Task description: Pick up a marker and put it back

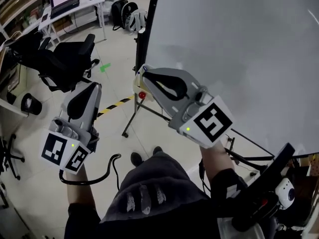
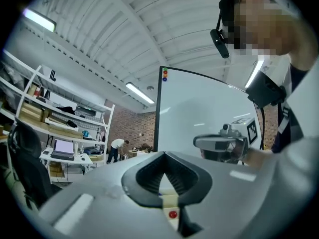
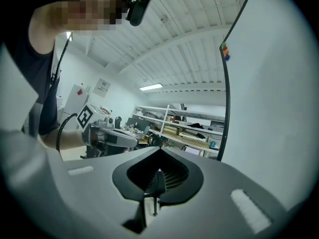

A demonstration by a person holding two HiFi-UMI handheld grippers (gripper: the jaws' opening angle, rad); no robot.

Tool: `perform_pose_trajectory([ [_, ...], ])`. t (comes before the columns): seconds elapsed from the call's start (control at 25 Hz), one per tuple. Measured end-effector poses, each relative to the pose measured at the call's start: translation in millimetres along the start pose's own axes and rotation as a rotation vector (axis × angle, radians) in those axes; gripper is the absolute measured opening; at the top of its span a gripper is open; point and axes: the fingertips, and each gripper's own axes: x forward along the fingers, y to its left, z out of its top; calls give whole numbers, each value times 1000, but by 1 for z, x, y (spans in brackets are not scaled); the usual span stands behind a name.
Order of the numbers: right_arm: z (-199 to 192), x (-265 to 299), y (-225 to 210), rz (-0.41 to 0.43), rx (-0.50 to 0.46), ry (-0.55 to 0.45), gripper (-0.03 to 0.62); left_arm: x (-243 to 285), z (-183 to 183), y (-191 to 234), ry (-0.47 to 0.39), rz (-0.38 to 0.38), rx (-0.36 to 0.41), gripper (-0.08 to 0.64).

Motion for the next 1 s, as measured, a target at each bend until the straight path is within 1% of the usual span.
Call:
perform_pose_trajectory([
  [0.12,-1,-15,6,11,1,1,2,-7,-1,-16,7,11,3,6],
  [0.32,8,-52,20,55,0,-44,2,-24,3,-55,6,64,23,6],
  [0.48,7,-106,34,86,17,-73,2,-34,5,-109,1,109,56,6],
  [0.72,-12,-194,56,120,73,-62,2,-64,-4,-206,16,193,85,6],
  [0.88,-9,-233,70,136,95,-84,2,-80,-8,-251,37,244,93,6],
  [1.0,-1,-251,81,150,104,-99,2,-96,2,-278,39,272,120,6],
])
